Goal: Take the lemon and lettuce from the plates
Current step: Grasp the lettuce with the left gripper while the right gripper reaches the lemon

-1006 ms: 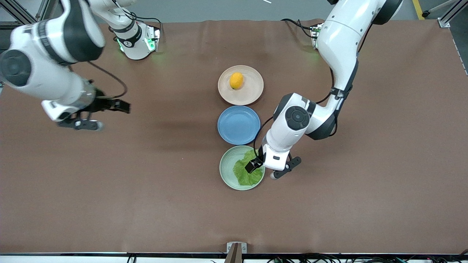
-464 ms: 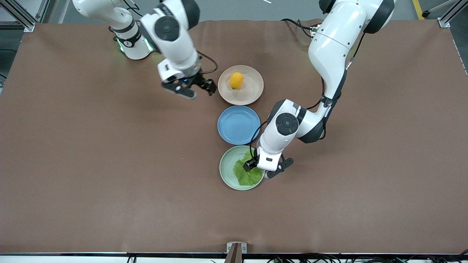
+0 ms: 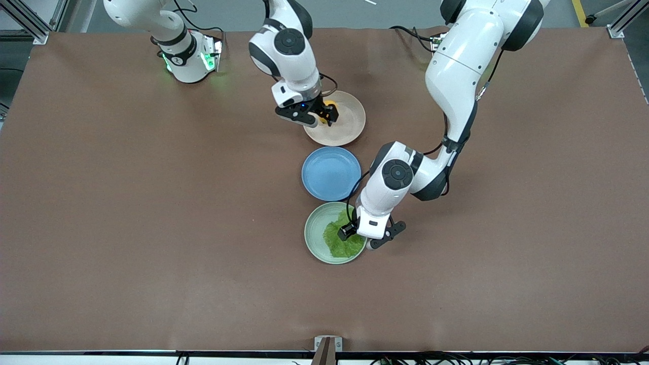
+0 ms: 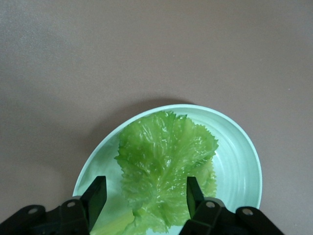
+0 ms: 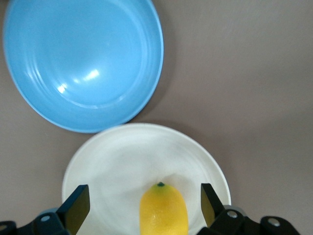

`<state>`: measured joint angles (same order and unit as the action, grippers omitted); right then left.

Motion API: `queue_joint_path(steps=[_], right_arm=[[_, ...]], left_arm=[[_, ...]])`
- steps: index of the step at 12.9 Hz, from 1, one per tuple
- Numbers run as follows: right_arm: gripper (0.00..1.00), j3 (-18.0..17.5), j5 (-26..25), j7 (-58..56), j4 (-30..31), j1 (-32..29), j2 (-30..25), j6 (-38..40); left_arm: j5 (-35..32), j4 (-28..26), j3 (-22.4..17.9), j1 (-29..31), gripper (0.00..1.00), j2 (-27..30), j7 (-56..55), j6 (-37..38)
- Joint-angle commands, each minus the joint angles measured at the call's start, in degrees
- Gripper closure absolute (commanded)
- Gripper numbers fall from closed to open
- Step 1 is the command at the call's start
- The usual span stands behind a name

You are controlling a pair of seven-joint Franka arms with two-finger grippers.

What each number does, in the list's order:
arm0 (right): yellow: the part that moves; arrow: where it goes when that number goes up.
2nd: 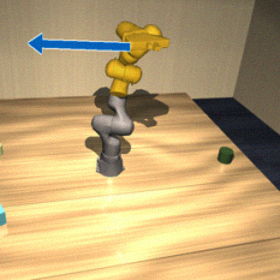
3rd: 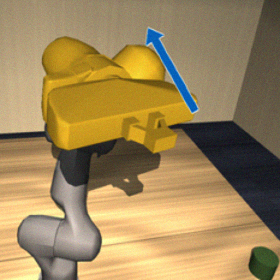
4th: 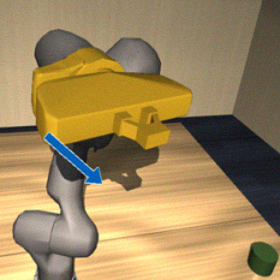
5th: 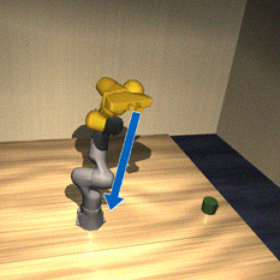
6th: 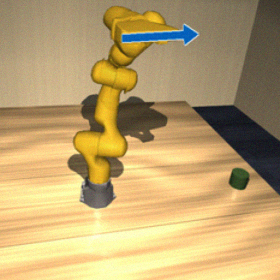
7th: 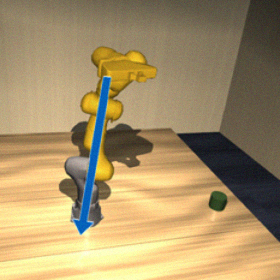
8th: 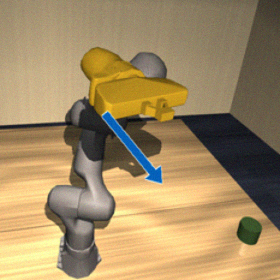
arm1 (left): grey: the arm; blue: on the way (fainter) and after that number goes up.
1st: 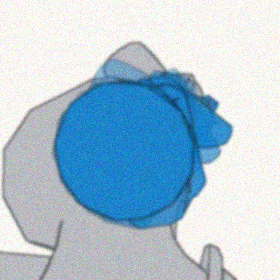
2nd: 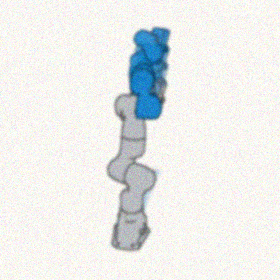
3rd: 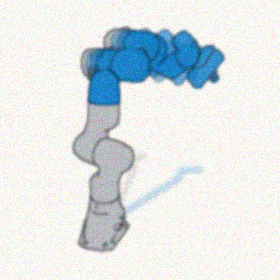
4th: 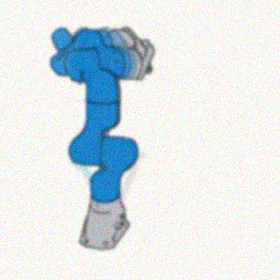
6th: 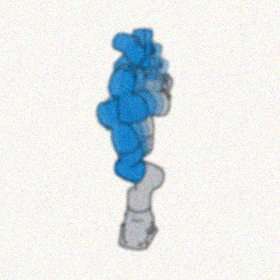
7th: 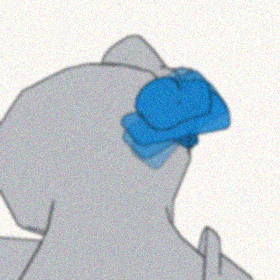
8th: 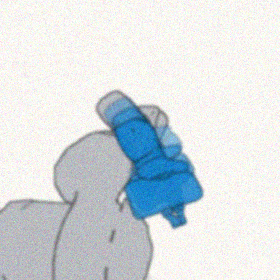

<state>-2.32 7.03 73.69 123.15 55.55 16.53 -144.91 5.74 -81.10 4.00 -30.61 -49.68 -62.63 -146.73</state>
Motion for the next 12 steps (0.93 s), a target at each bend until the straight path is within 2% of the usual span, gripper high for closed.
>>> queue_joint_path(steps=[1, 3, 7, 10, 12], right_arm=[[0.00, 1.0, -0.2, 0.9, -0.3, 2.7, 1.7, -0.6], [0.00, 1.0, -0.2, 1.4, -0.2, 3.7, 2.5, -1.1], [0.00, 1.1, -0.3, 4.2, 0.0, 6.6, 5.2, -4.6], [0.00, 1.2, -0.4, 5.4, 0.0, 7.6, 6.9, -5.8], [0.00, 1.4, -0.4, 7.3, 0.0, 9.6, 8.6, -8.3]], left_arm=[[-0.7, 1.4, -0.4, -0.6, 0.29, -1.3, -0.8, -1.0], [-0.6, 1.5, -0.3, -0.9, 0.36, -1.6, -0.9, -1.1], [-0.7, 1.4, -0.3, -0.9, 0.71, -1.6, -0.6, -1.1], [-0.6, 1.4, -0.3, -0.9, 0.92, -1.2, -0.8, -1.1], [-0.5, 1.5, -0.3, -1.4, 0.95, -0.7, -0.9, -1.0]])
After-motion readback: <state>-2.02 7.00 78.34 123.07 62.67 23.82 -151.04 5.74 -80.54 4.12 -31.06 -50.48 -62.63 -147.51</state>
